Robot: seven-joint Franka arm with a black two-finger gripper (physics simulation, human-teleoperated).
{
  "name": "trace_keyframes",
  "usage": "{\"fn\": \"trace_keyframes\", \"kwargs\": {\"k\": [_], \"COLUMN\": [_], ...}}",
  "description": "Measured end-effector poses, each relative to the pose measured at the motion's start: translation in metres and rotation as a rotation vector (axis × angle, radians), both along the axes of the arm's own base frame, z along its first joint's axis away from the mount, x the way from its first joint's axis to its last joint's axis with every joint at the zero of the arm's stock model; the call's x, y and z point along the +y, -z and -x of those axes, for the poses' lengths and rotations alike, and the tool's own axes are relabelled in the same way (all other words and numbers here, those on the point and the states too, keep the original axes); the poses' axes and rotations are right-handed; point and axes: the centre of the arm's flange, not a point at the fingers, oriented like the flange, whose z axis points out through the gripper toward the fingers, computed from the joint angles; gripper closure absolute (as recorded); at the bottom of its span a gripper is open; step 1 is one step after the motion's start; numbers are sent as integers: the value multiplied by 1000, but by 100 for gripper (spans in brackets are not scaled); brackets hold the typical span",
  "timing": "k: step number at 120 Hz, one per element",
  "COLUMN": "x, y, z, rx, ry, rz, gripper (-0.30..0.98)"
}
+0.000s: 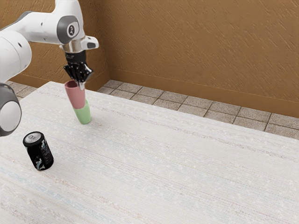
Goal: Place the right cup onto the left cup
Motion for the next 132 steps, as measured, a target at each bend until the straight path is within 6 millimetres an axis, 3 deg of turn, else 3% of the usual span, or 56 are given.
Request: {"fn": "trace_keyframes", "kwargs": {"k": [23, 54, 96, 132], "x": [19, 51, 52, 65], "y": [-7, 6, 21, 36], "z": [-10, -20, -34, -36], "rx": [-21, -34, -67, -67], "ry": [24, 55, 138, 162], "rz": [-17, -32, -17, -6], "gripper": [79, 79, 79, 79]}}
